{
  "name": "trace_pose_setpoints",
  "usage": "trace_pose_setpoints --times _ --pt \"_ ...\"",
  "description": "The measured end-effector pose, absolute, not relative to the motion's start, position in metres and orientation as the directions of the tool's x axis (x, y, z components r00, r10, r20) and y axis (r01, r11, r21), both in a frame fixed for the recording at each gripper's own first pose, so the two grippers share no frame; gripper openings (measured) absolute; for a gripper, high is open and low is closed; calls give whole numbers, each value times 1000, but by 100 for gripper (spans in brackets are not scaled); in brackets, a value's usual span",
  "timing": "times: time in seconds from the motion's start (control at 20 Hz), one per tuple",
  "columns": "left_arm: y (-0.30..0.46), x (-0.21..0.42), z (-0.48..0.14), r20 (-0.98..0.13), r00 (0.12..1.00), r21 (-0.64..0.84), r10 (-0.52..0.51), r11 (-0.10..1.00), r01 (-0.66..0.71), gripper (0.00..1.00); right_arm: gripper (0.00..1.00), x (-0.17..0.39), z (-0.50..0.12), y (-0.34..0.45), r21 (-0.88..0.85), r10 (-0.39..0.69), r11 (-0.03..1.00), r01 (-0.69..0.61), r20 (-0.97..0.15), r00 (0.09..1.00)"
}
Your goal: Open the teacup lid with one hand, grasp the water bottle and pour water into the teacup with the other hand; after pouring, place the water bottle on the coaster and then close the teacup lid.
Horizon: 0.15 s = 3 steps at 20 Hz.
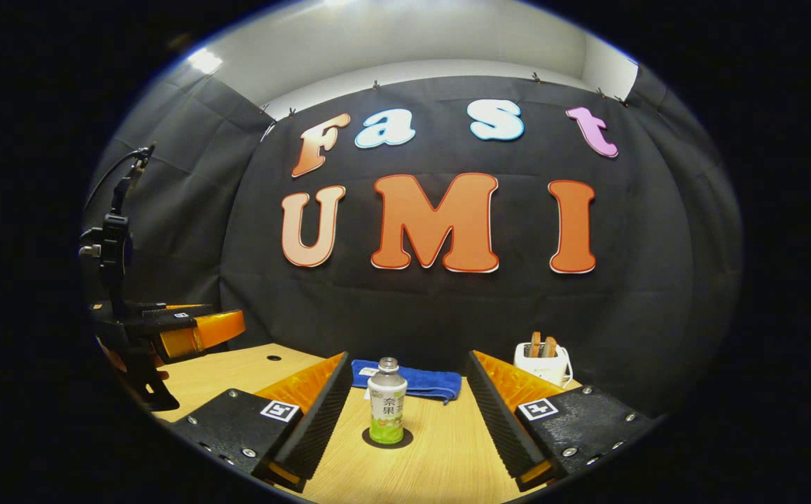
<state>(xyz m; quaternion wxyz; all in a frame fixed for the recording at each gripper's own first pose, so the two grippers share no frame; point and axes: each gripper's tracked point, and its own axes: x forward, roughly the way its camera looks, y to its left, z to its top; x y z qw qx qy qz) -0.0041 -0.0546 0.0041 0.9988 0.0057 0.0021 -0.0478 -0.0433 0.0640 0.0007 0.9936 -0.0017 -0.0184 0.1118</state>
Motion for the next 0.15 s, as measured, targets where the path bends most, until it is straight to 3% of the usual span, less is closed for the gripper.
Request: trace_pose_setpoints --times 0.15 --pt "-55 -9 11 7 996 36 -91 995 91 95 98 -47 12 65 -2 224 975 -224 50 973"
